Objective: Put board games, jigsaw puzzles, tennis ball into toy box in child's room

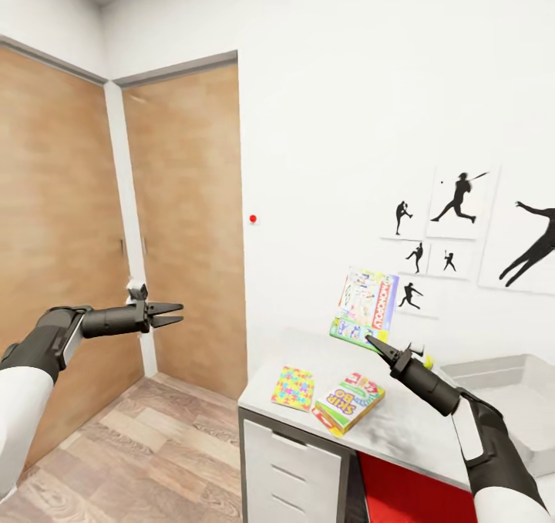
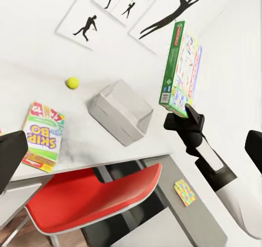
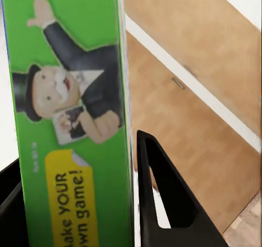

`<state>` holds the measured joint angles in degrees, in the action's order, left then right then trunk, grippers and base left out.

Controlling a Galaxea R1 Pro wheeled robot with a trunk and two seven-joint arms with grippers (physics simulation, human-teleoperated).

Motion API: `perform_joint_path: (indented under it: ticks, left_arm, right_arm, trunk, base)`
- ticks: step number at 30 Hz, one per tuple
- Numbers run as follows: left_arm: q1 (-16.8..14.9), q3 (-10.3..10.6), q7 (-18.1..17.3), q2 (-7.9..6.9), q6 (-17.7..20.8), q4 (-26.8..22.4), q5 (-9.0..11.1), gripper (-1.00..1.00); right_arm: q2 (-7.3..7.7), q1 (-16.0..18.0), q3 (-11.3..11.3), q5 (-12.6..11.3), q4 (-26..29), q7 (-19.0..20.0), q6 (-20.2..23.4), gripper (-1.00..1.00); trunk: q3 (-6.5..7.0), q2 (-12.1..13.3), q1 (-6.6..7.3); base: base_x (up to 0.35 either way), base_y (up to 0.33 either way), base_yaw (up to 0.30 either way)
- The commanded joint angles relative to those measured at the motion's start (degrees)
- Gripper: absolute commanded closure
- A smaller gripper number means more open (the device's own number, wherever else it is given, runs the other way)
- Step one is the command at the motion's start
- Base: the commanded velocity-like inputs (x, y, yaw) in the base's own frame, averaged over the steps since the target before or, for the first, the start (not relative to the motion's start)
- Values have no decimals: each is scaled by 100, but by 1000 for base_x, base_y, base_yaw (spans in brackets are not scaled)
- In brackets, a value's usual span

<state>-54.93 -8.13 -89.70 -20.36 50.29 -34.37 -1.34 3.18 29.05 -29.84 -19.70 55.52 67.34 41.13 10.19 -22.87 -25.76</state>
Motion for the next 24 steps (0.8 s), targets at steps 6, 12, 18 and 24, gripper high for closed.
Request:
perform_joint_path:
  ticks: [6,12,18,24]
  left_arm:
    - [0,-5,-30,1,-130,-1,-10,-100]
    - [0,-7,-30,5,-270,1,-7,-100]
    - [0,-10,-30,1,-292,0,-7,-100]
    - [0,-12,-30,0,-303,1,-7,-100]
  right_arm:
    - [13,4,-55,-30,-13,12,44,100]
    - [16,4,-223,-27,-15,16,44,100]
    - [16,4,-256,-25,-15,18,44,100]
    - [16,4,-259,-29,-15,18,44,100]
  trunk:
    - [29,-4,-2]
    - [61,-4,-2]
    - [93,-4,-2]
    - [124,-4,-2]
  base:
    - [0,0,-254]
    - [0,-121,-254]
    - [0,-150,-254]
    - [21,-49,-254]
